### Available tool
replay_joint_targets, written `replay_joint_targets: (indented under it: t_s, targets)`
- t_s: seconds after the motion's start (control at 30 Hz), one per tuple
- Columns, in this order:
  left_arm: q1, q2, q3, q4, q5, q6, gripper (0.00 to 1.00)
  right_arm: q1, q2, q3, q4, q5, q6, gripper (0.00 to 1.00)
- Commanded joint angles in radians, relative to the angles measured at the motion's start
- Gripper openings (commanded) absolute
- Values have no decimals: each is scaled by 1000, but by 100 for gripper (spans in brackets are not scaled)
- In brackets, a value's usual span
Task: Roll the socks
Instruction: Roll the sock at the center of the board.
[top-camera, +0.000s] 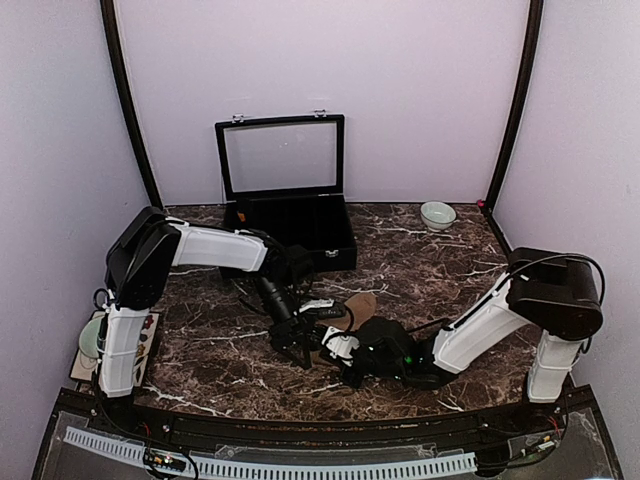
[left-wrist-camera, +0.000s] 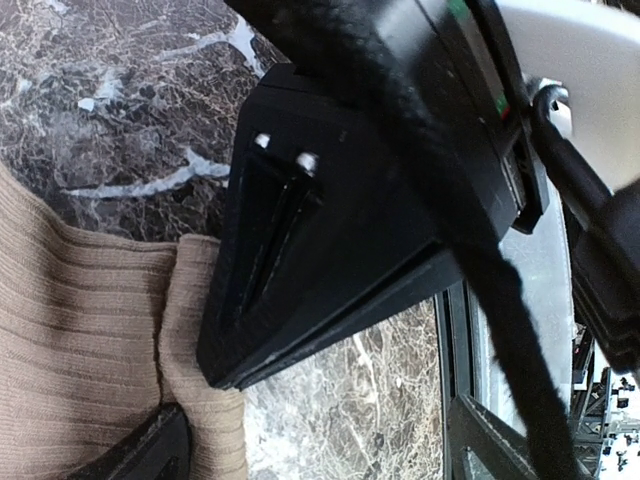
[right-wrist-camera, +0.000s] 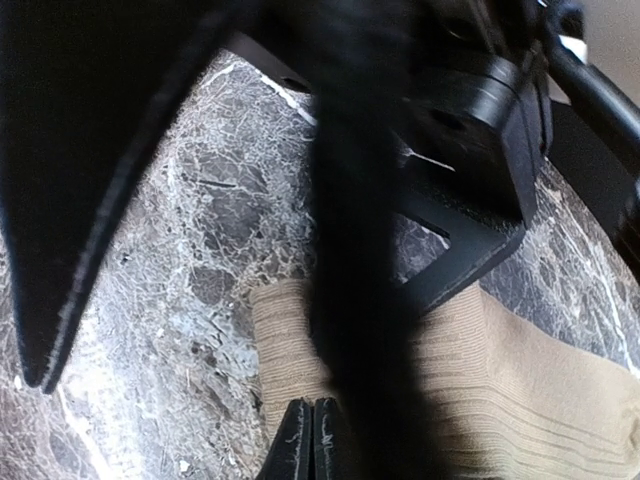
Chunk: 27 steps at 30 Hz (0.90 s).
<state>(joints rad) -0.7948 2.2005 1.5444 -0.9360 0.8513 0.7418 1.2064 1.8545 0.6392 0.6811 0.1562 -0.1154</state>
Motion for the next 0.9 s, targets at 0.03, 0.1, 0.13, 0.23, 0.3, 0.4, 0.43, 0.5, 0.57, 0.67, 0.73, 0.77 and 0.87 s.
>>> replay_joint_targets:
  t_s: [0.03,0.1,0.13,0.23,0.3,0.4,0.43,0.5,0.57,0.67,0.73,0.77,0.87]
  targets:
    - [-13,47,-73,20,-291,-46,93,-15,36,-47,-62,-23,64,1]
    - [-9,-41,-86,56,-322,-84,93,-15,30,-56,-66,-29,69,1]
    - [-8,-80,-93,82,-353,-104,94,-15,29,-58,-70,-29,71,1]
    - [-7,-193,-111,147,-426,-137,99,-15,20,-51,-96,-20,87,0]
    - [-7,-250,-121,191,-460,-162,99,-15,19,-45,-108,-24,95,0]
    - [-5,-299,-117,200,-468,-192,99,-15,19,-44,-108,-29,106,0]
    - [-5,-306,-109,193,-460,-201,99,-15,19,-43,-108,-32,110,0]
    - [-3,-320,-105,183,-434,-214,99,-15,18,-40,-116,-35,113,0]
    - [1,-352,-122,192,-410,-220,99,-15,18,-34,-124,-39,116,0]
    - [18,-424,-174,248,-400,-223,99,-15,17,-22,-143,-47,131,0]
    - [24,-471,-202,264,-401,-188,99,-15,20,-10,-166,-51,146,0]
    - [24,-489,-211,262,-403,-148,99,-15,19,-4,-178,-52,159,0]
    - [32,-495,-187,243,-466,-50,99,-25,13,5,-201,-75,198,0]
